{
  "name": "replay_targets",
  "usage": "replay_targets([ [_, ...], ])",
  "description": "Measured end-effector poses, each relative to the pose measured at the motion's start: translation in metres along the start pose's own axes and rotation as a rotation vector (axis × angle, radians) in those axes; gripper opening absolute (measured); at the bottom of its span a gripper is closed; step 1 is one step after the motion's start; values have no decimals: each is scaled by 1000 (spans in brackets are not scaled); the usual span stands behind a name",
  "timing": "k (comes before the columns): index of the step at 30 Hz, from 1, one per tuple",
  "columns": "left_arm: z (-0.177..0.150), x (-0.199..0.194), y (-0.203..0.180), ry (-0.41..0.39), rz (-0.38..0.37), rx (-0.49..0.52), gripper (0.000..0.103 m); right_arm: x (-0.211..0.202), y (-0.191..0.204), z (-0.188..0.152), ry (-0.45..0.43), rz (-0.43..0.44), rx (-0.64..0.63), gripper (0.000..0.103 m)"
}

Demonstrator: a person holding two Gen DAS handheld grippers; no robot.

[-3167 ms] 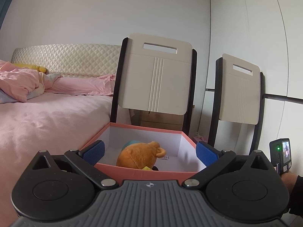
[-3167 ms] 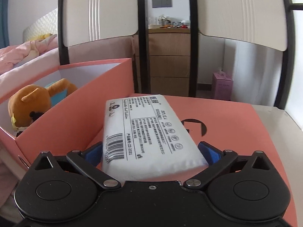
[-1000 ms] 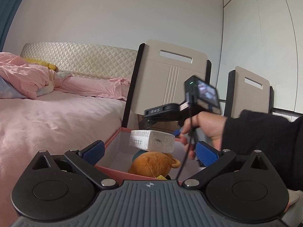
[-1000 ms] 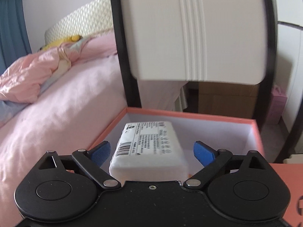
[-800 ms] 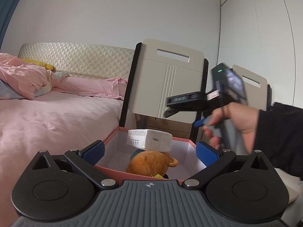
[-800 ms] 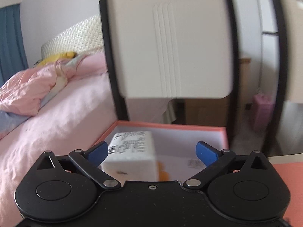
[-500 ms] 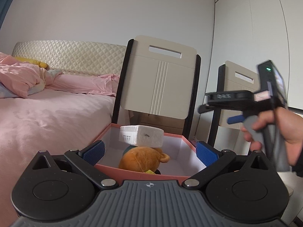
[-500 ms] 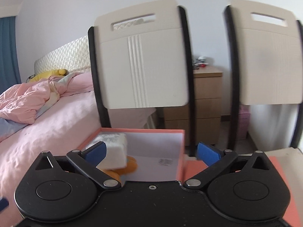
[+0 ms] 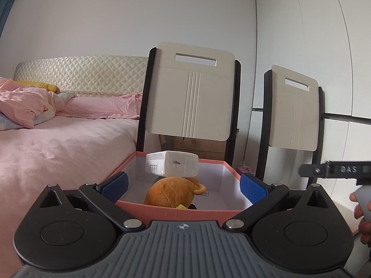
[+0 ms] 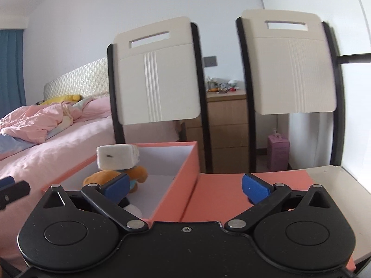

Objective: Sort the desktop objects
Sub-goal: 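Withdraw the right gripper up from the box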

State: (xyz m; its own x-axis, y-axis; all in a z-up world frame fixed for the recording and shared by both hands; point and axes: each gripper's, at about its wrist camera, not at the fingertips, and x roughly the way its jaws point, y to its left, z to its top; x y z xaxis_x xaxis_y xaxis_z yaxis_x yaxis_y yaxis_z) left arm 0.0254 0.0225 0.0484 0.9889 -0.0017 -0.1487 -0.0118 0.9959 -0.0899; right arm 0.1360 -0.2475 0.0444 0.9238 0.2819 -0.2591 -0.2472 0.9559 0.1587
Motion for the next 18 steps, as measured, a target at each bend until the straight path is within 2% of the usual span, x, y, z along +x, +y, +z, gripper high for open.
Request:
replay_targets([
  [7, -2, 0, 3, -5, 11, -1, 103, -9, -15, -23, -56, -30, -20, 102],
  [18, -1, 0, -4, -2, 9, 11, 103, -19, -12, -27, -106, -20, -5, 102],
])
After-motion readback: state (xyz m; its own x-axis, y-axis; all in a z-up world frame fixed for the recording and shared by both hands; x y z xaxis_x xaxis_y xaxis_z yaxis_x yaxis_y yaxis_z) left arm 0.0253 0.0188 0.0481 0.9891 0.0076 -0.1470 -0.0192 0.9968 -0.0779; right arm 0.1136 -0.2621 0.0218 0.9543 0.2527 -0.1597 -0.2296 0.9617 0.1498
